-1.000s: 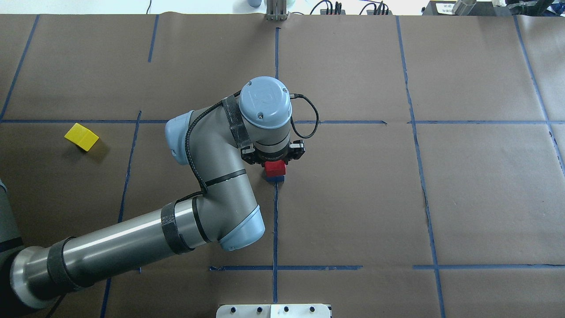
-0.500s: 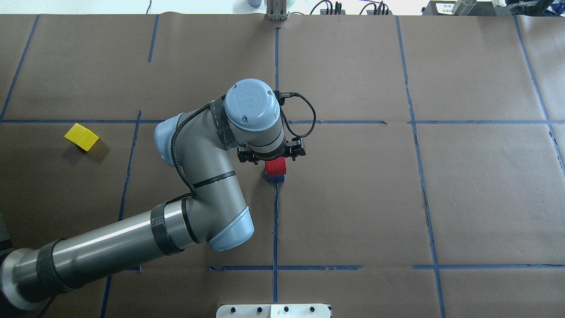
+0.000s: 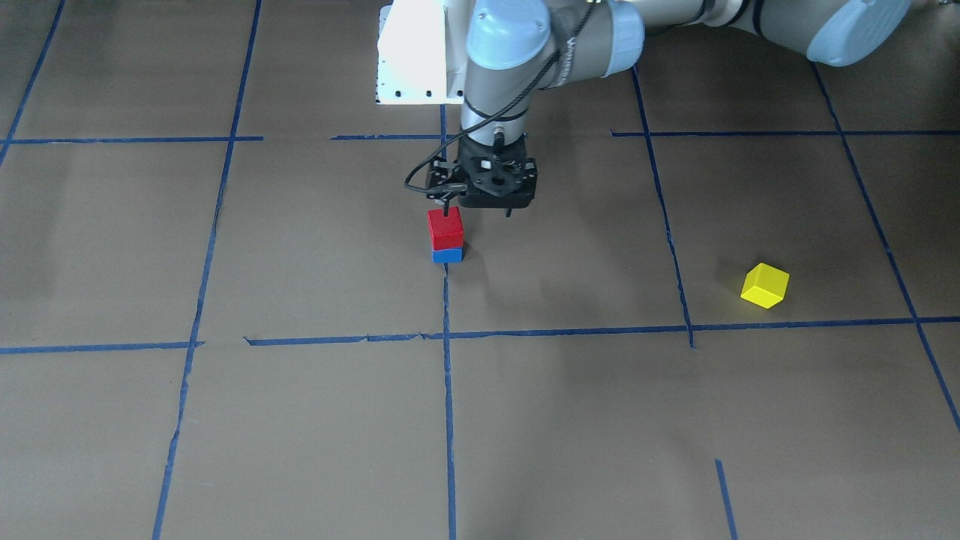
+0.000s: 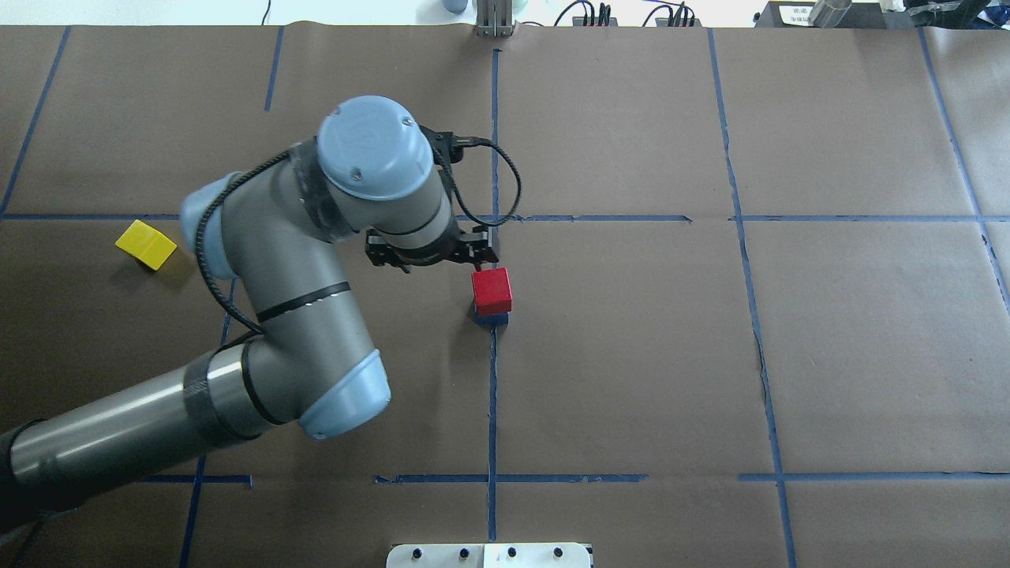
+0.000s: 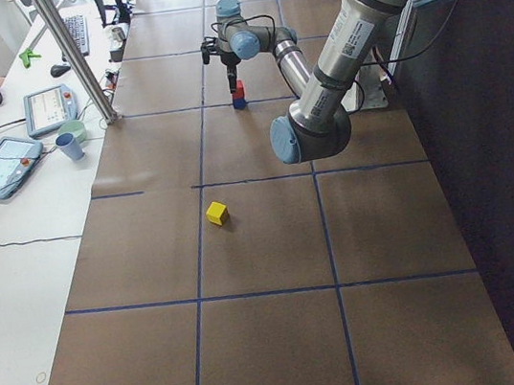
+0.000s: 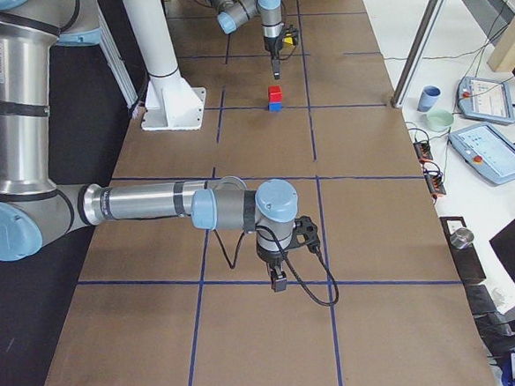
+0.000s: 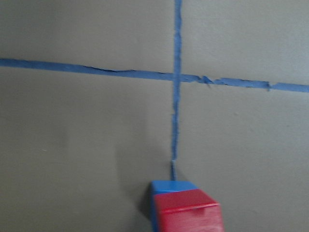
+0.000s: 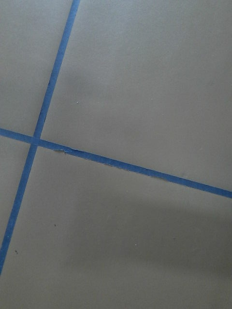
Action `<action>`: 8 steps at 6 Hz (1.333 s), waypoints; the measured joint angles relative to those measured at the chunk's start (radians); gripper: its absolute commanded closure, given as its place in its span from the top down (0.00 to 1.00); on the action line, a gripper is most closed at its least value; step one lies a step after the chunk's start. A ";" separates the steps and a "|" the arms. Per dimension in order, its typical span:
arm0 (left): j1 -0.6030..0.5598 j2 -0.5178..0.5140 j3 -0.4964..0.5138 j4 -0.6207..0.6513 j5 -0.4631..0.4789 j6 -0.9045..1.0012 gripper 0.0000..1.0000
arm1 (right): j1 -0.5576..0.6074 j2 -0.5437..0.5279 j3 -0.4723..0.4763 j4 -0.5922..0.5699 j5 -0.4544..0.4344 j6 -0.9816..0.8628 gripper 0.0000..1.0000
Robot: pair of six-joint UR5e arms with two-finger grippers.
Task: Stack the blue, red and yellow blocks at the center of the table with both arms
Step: 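Raise the left gripper and move it toward the yellow block, then lower the left gripper onto the yellow block and close it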
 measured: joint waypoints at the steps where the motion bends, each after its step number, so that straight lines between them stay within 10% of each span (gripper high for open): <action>1: -0.059 0.081 -0.033 0.005 -0.042 0.145 1.00 | 0.000 0.000 -0.001 0.000 0.000 -0.001 1.00; 5: -0.367 0.425 -0.017 -0.146 -0.236 0.778 1.00 | 0.000 0.000 -0.006 0.000 0.000 -0.002 1.00; 8: -0.460 0.499 0.126 -0.298 -0.306 0.873 1.00 | 0.000 -0.001 -0.009 0.000 0.000 -0.003 1.00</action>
